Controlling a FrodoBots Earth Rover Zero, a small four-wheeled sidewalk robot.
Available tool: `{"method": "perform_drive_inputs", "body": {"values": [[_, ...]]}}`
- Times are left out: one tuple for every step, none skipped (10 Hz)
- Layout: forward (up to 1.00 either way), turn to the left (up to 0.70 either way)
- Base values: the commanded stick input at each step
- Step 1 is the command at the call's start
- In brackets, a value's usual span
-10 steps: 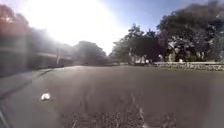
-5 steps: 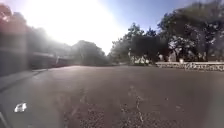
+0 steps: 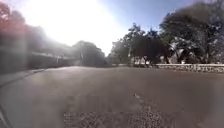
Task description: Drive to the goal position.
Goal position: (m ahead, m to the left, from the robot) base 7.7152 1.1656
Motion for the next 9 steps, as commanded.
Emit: {"method": "perform_drive_inputs", "body": {"values": [[1.0,0.27],[1.0,0.27],[1.0,0.27],[1.0,0.27],[1.0,0.27],[1.0,0.27],[1.0,0.27],[1.0,0.27],[1.0,0.25]]}}
